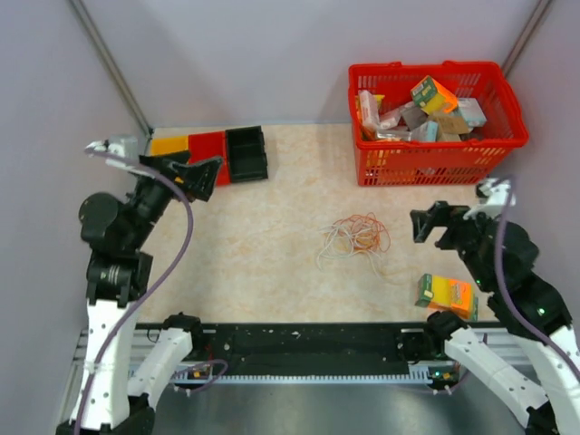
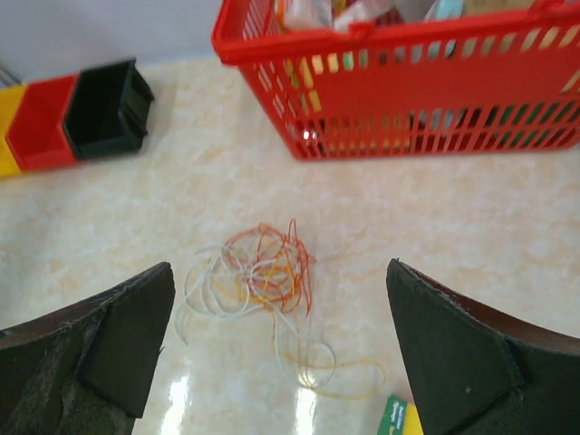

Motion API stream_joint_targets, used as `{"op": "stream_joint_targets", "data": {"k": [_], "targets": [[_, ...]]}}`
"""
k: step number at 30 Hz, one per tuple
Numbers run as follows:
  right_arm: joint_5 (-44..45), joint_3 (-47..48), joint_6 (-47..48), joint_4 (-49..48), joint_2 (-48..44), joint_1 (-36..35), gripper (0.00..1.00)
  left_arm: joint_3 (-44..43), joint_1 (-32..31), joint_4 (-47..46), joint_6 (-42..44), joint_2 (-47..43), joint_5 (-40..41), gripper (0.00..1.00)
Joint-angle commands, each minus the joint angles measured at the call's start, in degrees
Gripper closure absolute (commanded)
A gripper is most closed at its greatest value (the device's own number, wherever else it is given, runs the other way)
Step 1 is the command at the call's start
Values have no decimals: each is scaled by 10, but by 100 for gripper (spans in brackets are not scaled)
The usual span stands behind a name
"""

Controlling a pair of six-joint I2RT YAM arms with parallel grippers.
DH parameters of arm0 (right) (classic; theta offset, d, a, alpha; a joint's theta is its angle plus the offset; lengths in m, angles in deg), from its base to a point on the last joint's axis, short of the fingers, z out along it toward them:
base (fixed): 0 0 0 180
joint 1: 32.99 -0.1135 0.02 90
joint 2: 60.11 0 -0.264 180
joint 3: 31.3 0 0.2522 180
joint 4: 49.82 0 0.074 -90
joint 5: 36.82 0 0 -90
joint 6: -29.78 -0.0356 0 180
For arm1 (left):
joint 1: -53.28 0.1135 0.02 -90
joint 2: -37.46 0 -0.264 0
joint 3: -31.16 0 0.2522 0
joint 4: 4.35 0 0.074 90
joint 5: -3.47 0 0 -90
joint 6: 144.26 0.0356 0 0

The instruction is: Untangle the cables

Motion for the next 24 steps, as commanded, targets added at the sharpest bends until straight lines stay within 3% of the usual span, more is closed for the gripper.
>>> {"op": "stream_joint_targets", "data": {"k": [1, 7, 11, 15, 19, 21, 24], "targets": [[-75, -56, -54, -9, 38, -5, 1, -3, -3, 51, -28, 86, -79, 2], [-184, -134, -100, -34, 113, -5, 1, 76, -26, -6, -109, 150, -152, 9], [-204, -176, -127, -59, 152, -5, 1, 126, -135, -17, -98, 177, -84, 10], [-195, -222, -134, -108, 158, 6, 1, 156, -236, -19, -84, 232, -27, 18], [-271, -274, -167, -166, 166, 94, 2, 149, -315, -20, -58, 317, 25, 28], [-328, -295, -170, -195, 178, 137, 10, 130, -348, -16, -35, 365, 63, 33], [-357, -297, -160, -204, 190, 141, 20, 80, -382, 1, 0, 447, 122, 38]]}}
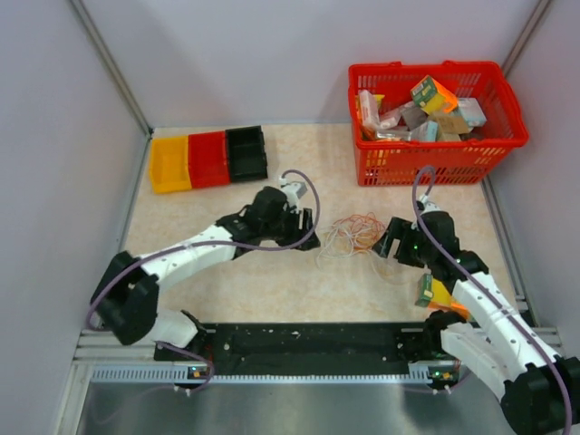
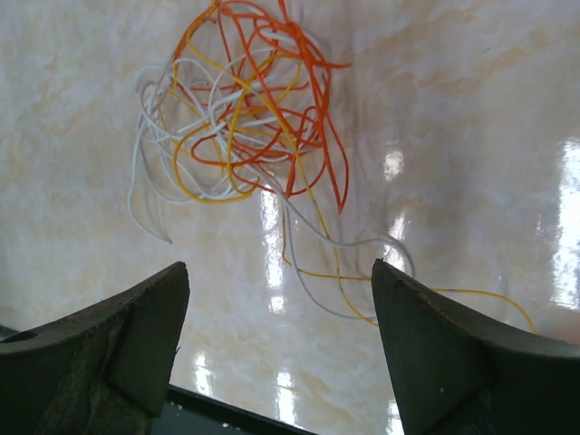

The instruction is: Untangle the cables

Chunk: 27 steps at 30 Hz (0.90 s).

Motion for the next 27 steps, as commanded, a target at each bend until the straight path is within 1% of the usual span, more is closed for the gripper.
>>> {"op": "stream_joint_targets", "data": {"k": [1, 2, 4, 8, 13, 15, 16, 17, 18, 19, 20, 24, 27], "targets": [[-90, -7, -7, -69, 10, 15, 23, -81, -41, 11, 62, 115, 103, 42], [-95, -8, -7, -71, 8, 15, 25, -113, -43, 43, 67, 142, 97, 44], [-108, -20, -4, -78, 3, 16, 25, -145, -48, 51, 74, 191, 98, 48], [-142, -39, -9, -91, 10, 15, 26, -176, -56, 44, 78, 258, 90, 49], [-163, -65, -16, -110, 1, 14, 25, -181, -70, 42, 73, 288, 90, 52], [-164, -72, -18, -117, 1, 15, 25, -178, -80, 35, 66, 293, 76, 57], [-165, -74, -19, -121, 3, 14, 25, -174, -85, 30, 62, 296, 70, 61], [-166, -76, -20, -126, 4, 15, 25, -173, -91, 26, 61, 296, 66, 69], [-168, -77, -21, -128, 7, 14, 25, -173, -97, 27, 59, 297, 66, 81], [-168, -79, -22, -131, 9, 14, 25, -172, -100, 32, 56, 293, 74, 95], [-169, -80, -22, -132, 9, 14, 25, -169, -102, 38, 54, 284, 83, 100], [-165, -84, -22, -136, 14, 14, 26, -162, -102, 60, 63, 205, 110, 100], [-163, -80, -18, -138, 17, 13, 26, -187, -102, 95, 81, 138, 116, 100]]}}
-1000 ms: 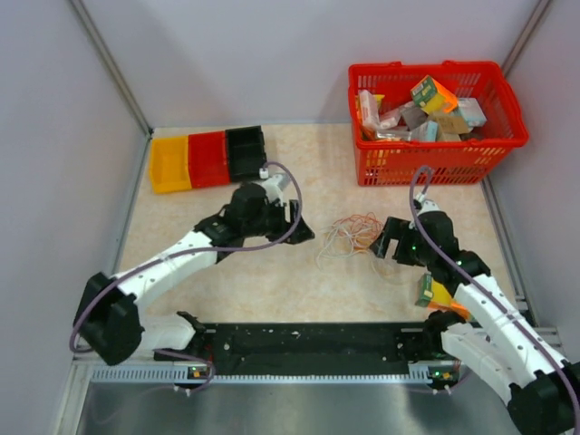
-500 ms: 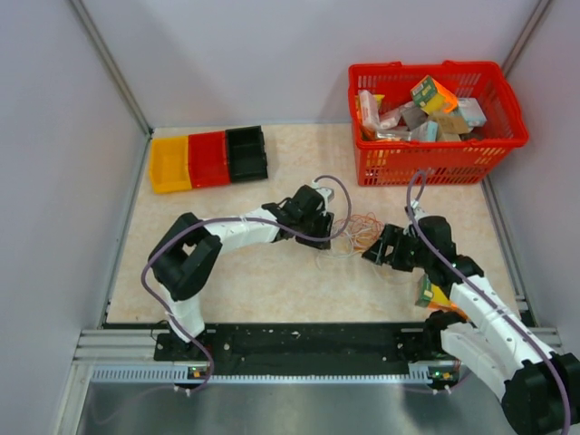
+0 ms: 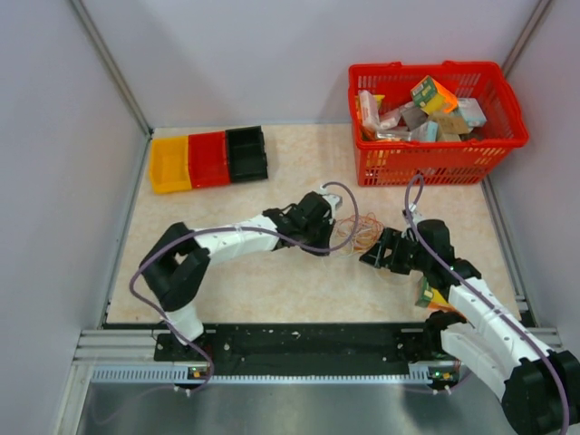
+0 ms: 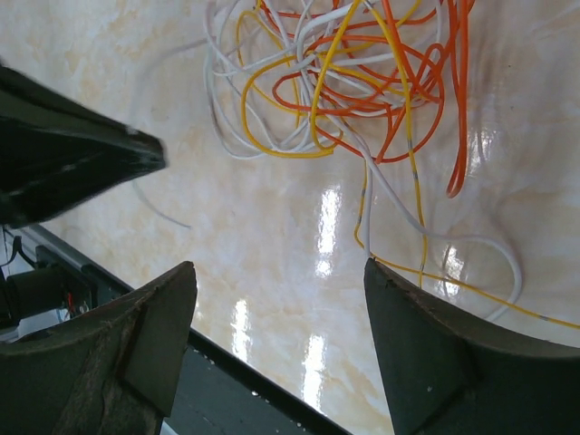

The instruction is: Untangle the cables

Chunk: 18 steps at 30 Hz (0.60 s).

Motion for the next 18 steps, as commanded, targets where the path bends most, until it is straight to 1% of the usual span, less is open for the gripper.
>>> {"op": "stream_joint_targets", "data": {"k": [1, 4, 9, 11, 14, 16, 18], "targets": [[-3, 7, 0, -30, 5, -2, 26, -45, 3, 34, 27, -143, 18, 100], [2, 22, -4, -38, 8, -12, 26, -75, 3, 40, 37, -208, -21, 100], [23, 37, -25, -83, 53, -18, 18, -86, 3, -35, 27, -316, -126, 100], [61, 42, -42, -103, 85, -18, 17, -88, 3, -68, 20, -349, -168, 100], [131, 61, -87, -106, 146, -13, 16, -88, 2, -107, 15, -400, -217, 100], [156, 70, -119, -106, 180, -5, 16, -93, 1, -114, 23, -433, -229, 100], [193, 75, -130, -111, 199, -3, 17, -101, 1, -105, 42, -474, -229, 100]]}}
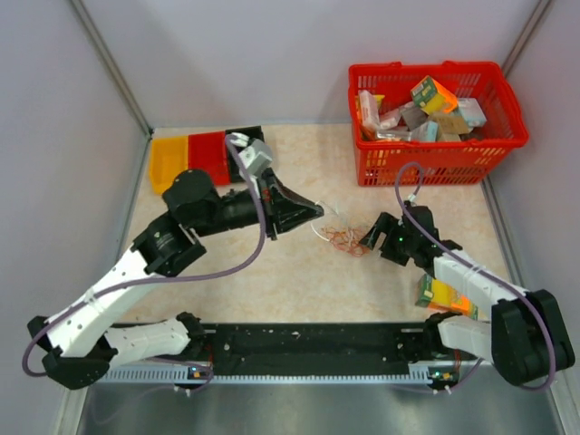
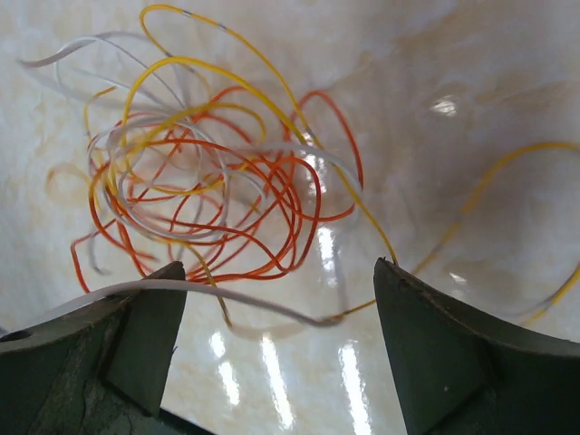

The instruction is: Untangle the cables

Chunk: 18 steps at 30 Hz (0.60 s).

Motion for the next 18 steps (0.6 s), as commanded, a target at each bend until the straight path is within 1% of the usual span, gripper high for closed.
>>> {"op": "stream_joint_targets", "data": {"k": [1, 4, 7, 8, 9, 10, 12, 14, 16, 17, 18], "targets": [[109, 32, -46, -32, 31, 4, 17, -27, -2, -40, 31, -85, -46, 100], [173, 39, -34, -25, 48, 8, 18, -38, -2, -21, 66, -154, -9, 100], [232, 48, -8, -6, 55, 10, 18, -59, -2, 9, 93, -203, 77, 100], [228, 52, 18, -2, 54, 10, 18, -62, -2, 17, 100, -210, 98, 100], [204, 61, 51, 3, 51, 10, 17, -66, -2, 28, 105, -214, 114, 100], [179, 69, 87, 7, 49, 8, 17, -66, -2, 35, 101, -213, 135, 100], [146, 72, 124, 11, 34, 1, 17, -66, -2, 51, 90, -195, 185, 100], [132, 74, 151, 18, 14, -16, 16, -70, -2, 77, 83, -168, 265, 100], [150, 77, 168, 37, -12, -39, 16, -79, -1, 110, 75, -140, 352, 100], [158, 77, 171, 43, -26, -49, 16, -84, -1, 125, 74, -125, 380, 100], [150, 78, 182, 47, -37, -63, 15, -87, -1, 132, 75, -115, 390, 100]]}}
